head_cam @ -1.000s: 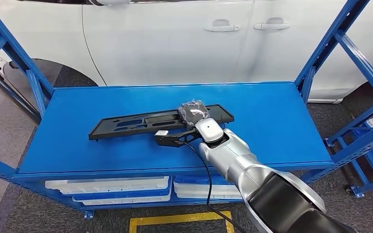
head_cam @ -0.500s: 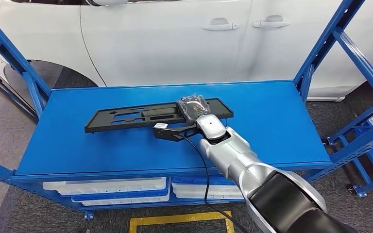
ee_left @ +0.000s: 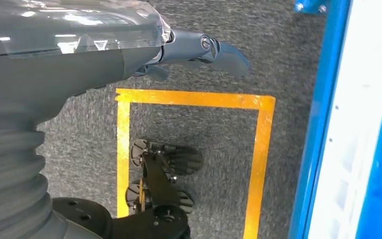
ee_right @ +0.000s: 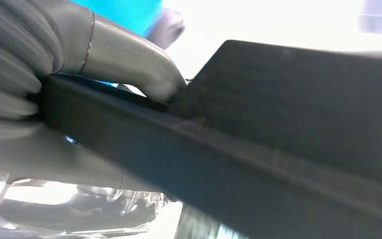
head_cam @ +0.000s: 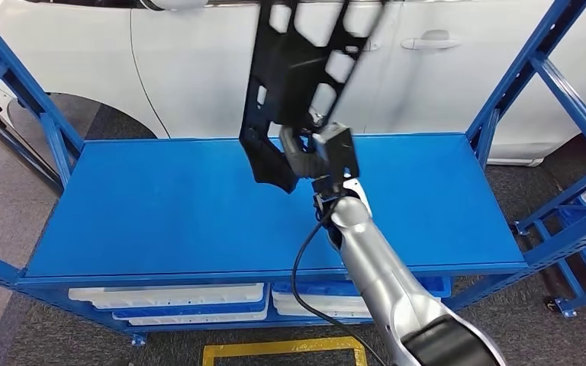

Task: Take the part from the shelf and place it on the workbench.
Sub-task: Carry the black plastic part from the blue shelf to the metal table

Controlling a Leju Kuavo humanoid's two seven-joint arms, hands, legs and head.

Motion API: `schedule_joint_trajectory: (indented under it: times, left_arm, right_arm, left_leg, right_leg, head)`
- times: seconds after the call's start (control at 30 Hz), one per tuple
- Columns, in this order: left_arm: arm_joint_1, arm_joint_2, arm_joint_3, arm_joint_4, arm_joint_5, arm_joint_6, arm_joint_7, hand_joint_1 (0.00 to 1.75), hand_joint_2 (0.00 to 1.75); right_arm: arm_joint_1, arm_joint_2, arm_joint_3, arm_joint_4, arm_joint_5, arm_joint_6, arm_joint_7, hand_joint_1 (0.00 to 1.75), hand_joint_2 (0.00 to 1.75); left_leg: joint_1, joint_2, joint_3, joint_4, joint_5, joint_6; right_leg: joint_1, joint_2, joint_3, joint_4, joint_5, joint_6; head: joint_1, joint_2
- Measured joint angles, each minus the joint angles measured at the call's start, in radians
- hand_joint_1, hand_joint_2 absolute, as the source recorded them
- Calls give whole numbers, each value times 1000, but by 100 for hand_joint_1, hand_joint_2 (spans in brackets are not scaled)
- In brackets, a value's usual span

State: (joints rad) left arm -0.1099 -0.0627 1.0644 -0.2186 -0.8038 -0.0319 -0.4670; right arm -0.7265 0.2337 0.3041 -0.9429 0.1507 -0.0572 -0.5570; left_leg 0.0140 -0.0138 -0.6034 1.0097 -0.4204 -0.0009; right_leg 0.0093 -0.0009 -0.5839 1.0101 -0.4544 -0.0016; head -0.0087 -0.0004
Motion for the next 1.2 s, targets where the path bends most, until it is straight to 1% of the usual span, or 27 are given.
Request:
schedule_joint_trajectory:
  times: [0.03, 0.07, 0.13, 0.17, 0.2, 0.23, 0.27, 0.33, 0.37, 0.4, 0.5, 0.57, 0.6, 0.67, 0.7, 0.73, 0.77, 0.83, 0.87, 0.9, 0.97, 1.0, 1.03, 1.07, 1.1, 1.17, 1.2]
  left_arm:
    - [3, 0, 3, 0, 3, -5, -6, 0, 175]
    - [5, 0, 7, 0, 7, -10, -12, 0, 175]
    - [7, 0, 12, 0, 12, -15, -19, 0, 175]
    - [6, 0, 13, 0, 14, -17, -20, 0, 175]
    - [6, 0, 14, 0, 14, -18, -21, 0, 175]
    - [6, 0, 15, 0, 14, -19, -22, 0, 175]
    - [6, 0, 15, 0, 14, -20, -23, 0, 175]
    - [6, -1, 16, 0, 14, -22, -24, 0, 175]
    - [5, -1, 17, 0, 14, -22, -24, 0, 175]
    - [5, -1, 18, 0, 14, -22, -24, 0, 175]
    - [5, -1, 19, 0, 12, -23, -27, 0, 175]
    - [6, -1, 20, 0, 9, -23, -30, 0, 175]
    - [6, -1, 20, 0, 9, -22, -30, 0, 175]
    - [9, -2, 22, 0, 9, -19, -32, 0, 175]
    - [11, -2, 22, 0, 10, -18, -32, 0, 175]
    - [13, -2, 24, 0, 10, -15, -33, 0, 175]
    - [15, -1, 25, 0, 10, -13, -34, 0, 175]
    - [15, 0, 27, 0, 9, -10, -35, 0, 175]
    - [14, 0, 29, 0, 8, -9, -36, 0, 175]
    - [14, 1, 29, 0, 7, -9, -36, 0, 175]
    - [13, 1, 30, 0, 5, -10, -36, 0, 175]
    - [13, 1, 30, 0, 4, -10, -36, 0, 175]
    - [13, 1, 30, 0, 2, -12, -36, 0, 175]
    - [12, 1, 30, 0, 0, -15, -36, 0, 175]
    - [11, 1, 30, 0, -2, -19, -36, 0, 175]
    - [11, 1, 31, 0, -3, -27, -40, 0, 175]
    - [12, 1, 31, 0, -3, -30, -43, 0, 175]
  right_arm:
    - [38, -11, -9, -72, -47, 28, -3, 175, 175]
    - [72, -21, -14, -137, -79, 50, -8, 175, 175]
    - [126, -39, -18, -240, -108, 72, -14, 175, 175]
    - [148, -45, -18, -275, -112, 75, -15, 175, 175]
    - [167, -51, -19, -303, -114, 76, -15, 175, 175]
    - [183, -57, -19, -326, -116, 77, -15, 175, 175]
    - [193, -61, -19, -347, -117, 76, -15, 175, 175]
    - [203, -67, -19, -381, -118, 75, -15, 175, 175]
    - [205, -69, -19, -395, -119, 75, -15, 175, 175]
    - [208, -71, -19, -406, -122, 79, -16, 175, 175]
    - [235, -78, -18, -450, -185, 137, -31, 175, 175]
    - [265, -83, -10, -504, -262, 206, -39, 175, 175]
    - [281, -85, -4, -533, -297, 237, -40, 175, 175]
    - [319, -90, 12, -582, -342, 282, -40, 175, 175]
    - [341, -94, 22, -603, -355, 298, -39, 175, 175]
    - [361, -97, 33, -622, -363, 310, -38, 175, 175]
    - [379, -101, 46, -639, -369, 320, -35, 175, 175]
    - [403, -106, 76, -666, -379, 339, -30, 175, 175]
    - [413, -109, 93, -674, -382, 349, -28, 175, 175]
    - [422, -112, 113, -679, -384, 359, -26, 175, 175]
    - [442, -118, 158, -682, -384, 375, -22, 175, 175]
    - [450, -121, 183, -682, -384, 380, -21, 175, 175]
    - [456, -125, 206, -683, -385, 384, -18, 175, 175]
    - [459, -128, 229, -683, -386, 386, -16, 175, 175]
    - [461, -133, 249, -684, -387, 387, -13, 175, 175]
    - [470, -144, 283, -684, -387, 386, -14, 175, 175]
    - [478, -152, 298, -684, -386, 385, -18, 175, 175]
  left_leg:
    - [2, 0, 1, -3, 1, 6]
    - [3, 1, 2, -6, 2, 11]
    - [3, 6, 2, -7, 1, 17]
    - [3, 8, 2, -7, 0, 18]
    - [2, 10, 2, -7, 0, 19]
    - [2, 10, 2, -6, -1, 18]
    - [3, 10, 3, -5, -2, 17]
    - [1, 9, 3, 0, -4, 13]
    - [0, 9, 3, 2, -6, 9]
    - [-2, 8, 2, 3, -7, 4]
    - [0, 8, 3, 1, -8, -12]
    - [3, 8, -12, 40, -37, -21]
    - [4, 8, -33, 89, -66, -25]
    - [5, 9, -93, 226, -130, -30]
    - [6, 9, -115, 276, -146, -31]
    - [6, 9, -121, 289, -142, -29]
    - [5, 9, -107, 260, -119, -26]
    - [1, 9, -35, 119, -53, -12]
    - [-2, 10, -2, 53, -32, -7]
    - [-6, 10, 19, 11, -22, -2]
    - [-12, 10, 27, -8, -22, 1]
    - [-10, 10, 28, -11, -19, 5]
    - [-8, 10, 30, -16, -16, 10]
    - [-5, 11, 32, -21, -13, 14]
    - [-2, 12, 34, -25, -10, 18]
    - [-3, 12, 32, -25, -9, 21]
    - [-3, 12, 31, -24, -10, 21]
  right_leg:
    - [-1, 0, -7, 16, -14, 5]
    - [-2, 1, -24, 53, -38, 11]
    - [-6, 2, -88, 186, -105, 19]
    - [-8, 2, -122, 254, -130, 22]
    - [-10, 2, -145, 295, -137, 24]
    - [-12, 2, -147, 296, -124, 25]
    - [-14, 1, -128, 252, -93, 25]
    - [-17, 1, -56, 103, -24, 21]
    - [-16, 1, -29, 45, -3, 18]
    - [-14, 2, -15, 14, 5, 13]
    - [-11, 2, -12, 2, 9, -4]
    - [-15, 0, -8, -7, 14, -17]
    - [-16, -1, -6, -10, 15, -21]
    - [-13, -1, -5, -10, 14, -26]
    - [-11, 0, -4, -10, 13, -28]
    - [-9, 1, -3, -9, 12, -29]
    - [-6, 2, -1, -9, 11, -30]
    - [-3, 4, 6, -9, 7, -29]
    - [0, 6, 7, -8, 5, -27]
    - [0, 6, 7, -7, 4, -24]
    - [0, 7, 5, -7, 4, -14]
    - [-1, 6, 5, -6, 3, -8]
    - [-2, 6, 3, 0, -4, -3]
    - [-2, 6, -5, 21, -20, 2]
    - [-4, 6, -23, 64, -48, 7]
    - [-10, 6, -84, 199, -115, 15]
    - [-13, 6, -112, 258, -136, 18]
  head:
    - [0, 0]
    - [0, 0]
    - [0, 0]
    - [0, 0]
    - [0, 0]
    - [0, 0]
    - [0, 0]
    - [0, 0]
    - [0, 0]
    - [0, 0]
    - [0, 0]
    - [0, 0]
    - [0, 0]
    - [0, 0]
    - [0, 0]
    - [0, 0]
    - [0, 0]
    - [0, 0]
    - [0, 0]
    - [0, 0]
    - [0, 0]
    - [0, 0]
    - [0, 0]
    - [0, 0]
    - [0, 0]
    - [0, 0]
    - [0, 0]
